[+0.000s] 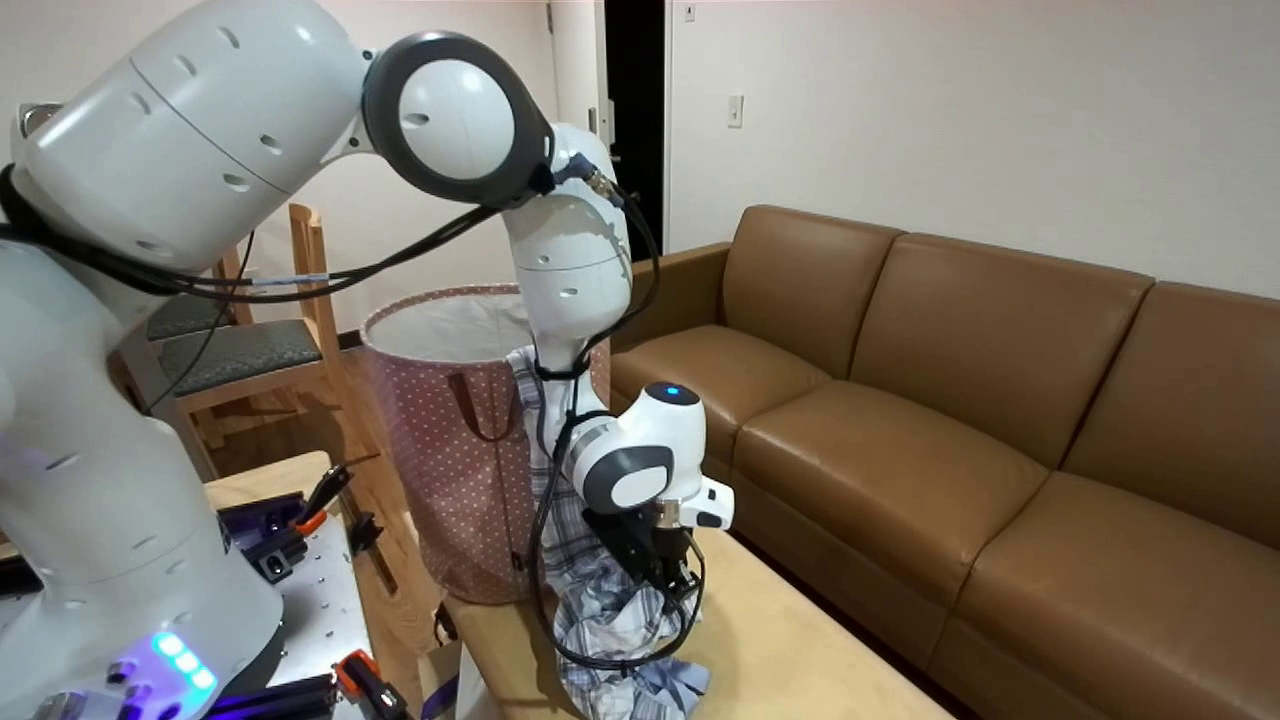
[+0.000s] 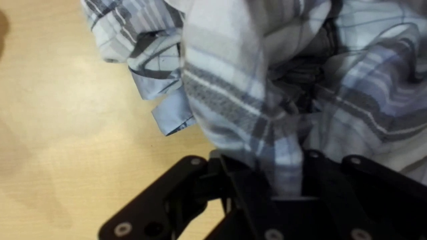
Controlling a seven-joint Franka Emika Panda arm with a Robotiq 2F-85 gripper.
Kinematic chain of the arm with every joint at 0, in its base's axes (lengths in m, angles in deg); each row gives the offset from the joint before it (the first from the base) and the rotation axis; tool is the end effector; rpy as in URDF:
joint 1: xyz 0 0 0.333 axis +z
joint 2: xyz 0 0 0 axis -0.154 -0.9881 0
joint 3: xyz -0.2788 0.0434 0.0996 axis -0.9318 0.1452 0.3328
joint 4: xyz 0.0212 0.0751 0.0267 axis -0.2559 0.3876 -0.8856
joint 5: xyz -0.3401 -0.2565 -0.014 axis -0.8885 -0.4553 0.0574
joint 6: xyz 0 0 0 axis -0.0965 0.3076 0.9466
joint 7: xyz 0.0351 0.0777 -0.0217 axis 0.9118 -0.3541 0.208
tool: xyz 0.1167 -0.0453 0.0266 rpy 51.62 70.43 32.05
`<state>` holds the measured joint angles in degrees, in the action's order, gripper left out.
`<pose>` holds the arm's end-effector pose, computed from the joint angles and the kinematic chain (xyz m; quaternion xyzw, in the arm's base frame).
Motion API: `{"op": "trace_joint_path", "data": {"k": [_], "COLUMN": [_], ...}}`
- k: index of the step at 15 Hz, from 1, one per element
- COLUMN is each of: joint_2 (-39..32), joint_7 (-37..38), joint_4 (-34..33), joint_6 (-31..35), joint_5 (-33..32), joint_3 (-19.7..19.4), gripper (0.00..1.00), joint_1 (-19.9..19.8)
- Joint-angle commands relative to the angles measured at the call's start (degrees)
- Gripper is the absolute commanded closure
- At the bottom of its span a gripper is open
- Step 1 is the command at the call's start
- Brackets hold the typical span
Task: Remove three things from the carrier bag and put them on the table
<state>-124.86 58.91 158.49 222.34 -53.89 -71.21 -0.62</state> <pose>0.4907 -0.0871 -0.0983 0.9996 -0.0132 -0.0215 0.0155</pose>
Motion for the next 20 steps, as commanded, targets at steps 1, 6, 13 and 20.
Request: {"op": "trace_joint_path", "data": {"k": [1, 6, 13, 20], "joint_2": [5.31, 13.48, 32.16, 50.76], "joint_7": [-2.69, -0.36, 6.64, 24.99], "joint_4": [5.23, 11.67, 22.95, 26.70], "joint_6": [0.41, 0.00, -5.77, -23.53], "joint_5": [1.80, 2.12, -1.57, -22.14], "joint_3": [1.40, -1.83, -14.52, -19.43], "gripper": [0.34, 0.02, 0.00, 0.00], "joint_1": [-2.51, 1.05, 17.64, 27.32]}}
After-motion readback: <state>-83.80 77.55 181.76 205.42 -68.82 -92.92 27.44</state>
